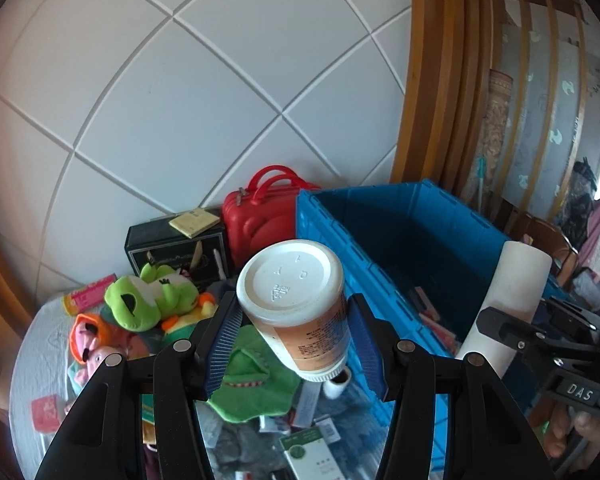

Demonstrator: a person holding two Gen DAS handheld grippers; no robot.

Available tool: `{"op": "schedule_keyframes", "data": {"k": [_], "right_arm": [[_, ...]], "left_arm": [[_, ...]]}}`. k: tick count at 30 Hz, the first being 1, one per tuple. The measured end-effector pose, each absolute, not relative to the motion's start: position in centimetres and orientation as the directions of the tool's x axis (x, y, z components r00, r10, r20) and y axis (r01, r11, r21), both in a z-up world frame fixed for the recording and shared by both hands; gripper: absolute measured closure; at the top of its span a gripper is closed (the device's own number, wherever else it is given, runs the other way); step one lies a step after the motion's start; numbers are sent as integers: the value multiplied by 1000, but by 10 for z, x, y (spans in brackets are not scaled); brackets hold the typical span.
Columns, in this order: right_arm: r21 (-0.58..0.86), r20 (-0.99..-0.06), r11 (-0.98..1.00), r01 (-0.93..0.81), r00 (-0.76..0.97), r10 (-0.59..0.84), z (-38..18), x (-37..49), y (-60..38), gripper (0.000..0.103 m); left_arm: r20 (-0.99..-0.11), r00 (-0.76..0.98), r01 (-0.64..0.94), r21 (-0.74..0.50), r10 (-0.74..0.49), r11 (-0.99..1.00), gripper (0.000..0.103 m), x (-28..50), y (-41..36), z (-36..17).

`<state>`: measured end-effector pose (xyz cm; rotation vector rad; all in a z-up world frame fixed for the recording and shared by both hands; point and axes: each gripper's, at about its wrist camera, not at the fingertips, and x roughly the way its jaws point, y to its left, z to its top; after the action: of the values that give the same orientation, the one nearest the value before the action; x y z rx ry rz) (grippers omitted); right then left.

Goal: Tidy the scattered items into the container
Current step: 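Lift and carry the bottle and tube over the blue bin with both tools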

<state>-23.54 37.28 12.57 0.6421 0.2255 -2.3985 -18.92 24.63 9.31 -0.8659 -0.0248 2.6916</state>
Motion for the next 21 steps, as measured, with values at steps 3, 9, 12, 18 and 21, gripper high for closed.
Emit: {"op": "schedule_keyframes", "data": {"k": [3,9,12,18,21], "right_arm": [[4,-485,-809,587,-707,-515,137,-242,394,53],[-1,-479,-859,512,-754,-449,148,-254,434,53],[-7,-480,-882,470,-775,-410,153,-256,453,53],[-31,-491,-923,385,-810,-321,155,-258,483,53],[-42,-503,-937,347,-818,-281,153,-263,496,53]], "left_arm": [[-558,-761,-324,-114,330,-939,49,-192,272,100],[-551,-734,-406,-113,397,-907,49,-198,328,110],[-550,-718,-440,-116,427,-890,49,-202,353,113],[-558,-678,-505,-119,479,-855,49,-208,399,112],[-566,-660,-532,-115,495,-839,49,-211,418,110]]}}
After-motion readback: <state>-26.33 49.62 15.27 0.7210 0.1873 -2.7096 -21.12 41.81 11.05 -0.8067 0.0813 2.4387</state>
